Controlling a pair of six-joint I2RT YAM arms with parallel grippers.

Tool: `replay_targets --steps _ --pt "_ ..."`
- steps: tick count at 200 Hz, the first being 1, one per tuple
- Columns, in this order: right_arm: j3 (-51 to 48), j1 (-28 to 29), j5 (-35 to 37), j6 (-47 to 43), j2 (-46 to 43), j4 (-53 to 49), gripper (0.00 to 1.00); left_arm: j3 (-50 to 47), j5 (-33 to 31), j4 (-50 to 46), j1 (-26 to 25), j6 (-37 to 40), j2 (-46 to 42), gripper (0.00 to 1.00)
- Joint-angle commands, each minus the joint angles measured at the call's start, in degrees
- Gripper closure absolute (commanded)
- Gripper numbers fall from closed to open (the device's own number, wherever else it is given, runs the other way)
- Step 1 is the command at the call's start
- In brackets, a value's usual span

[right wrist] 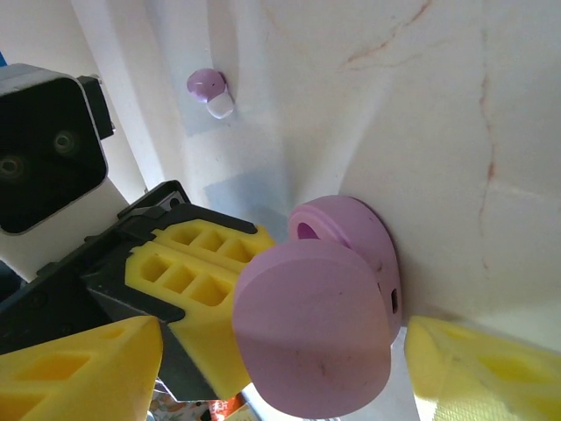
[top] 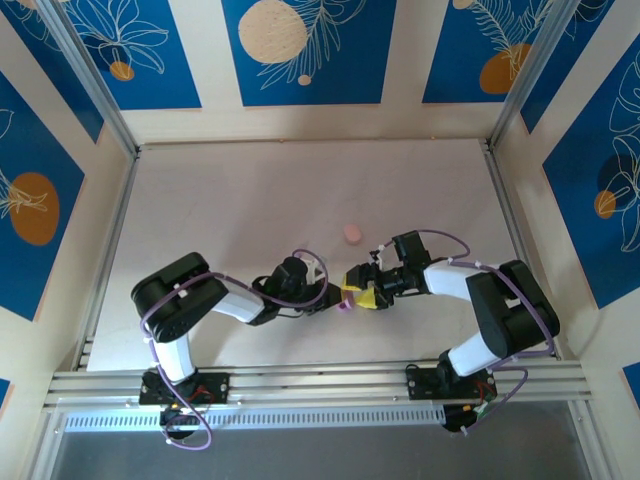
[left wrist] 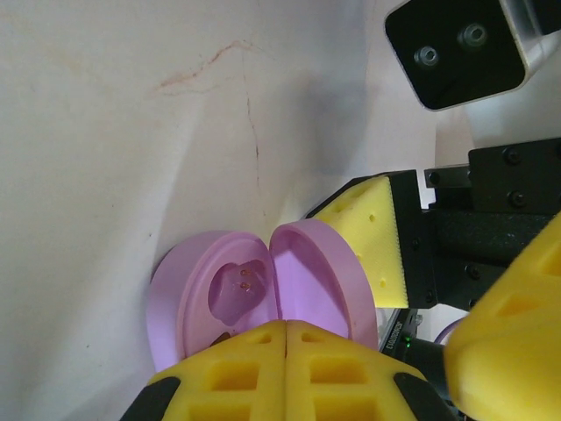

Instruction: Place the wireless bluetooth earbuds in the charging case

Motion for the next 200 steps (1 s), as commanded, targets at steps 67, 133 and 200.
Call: replay_targets --steps 67,133,200 --pt "-0.13 -2.77 4.26 -3.85 -7.62 -10.36 0.18 4.42 0.45 -5.47 -1.27 1.57 0.01 1.0" --pt "0.74 -4.08 6.18 -6.04 -13.06 -16.45 0.18 5.3 -1.9 -13.25 -1.36 4.52 -5.52 1.0" --pt "-2.0 -2.62 10.64 -8.1 -22.61 -20.76 0.26 10.72 -5.92 -40.26 3.93 17.51 -18.02 0.88"
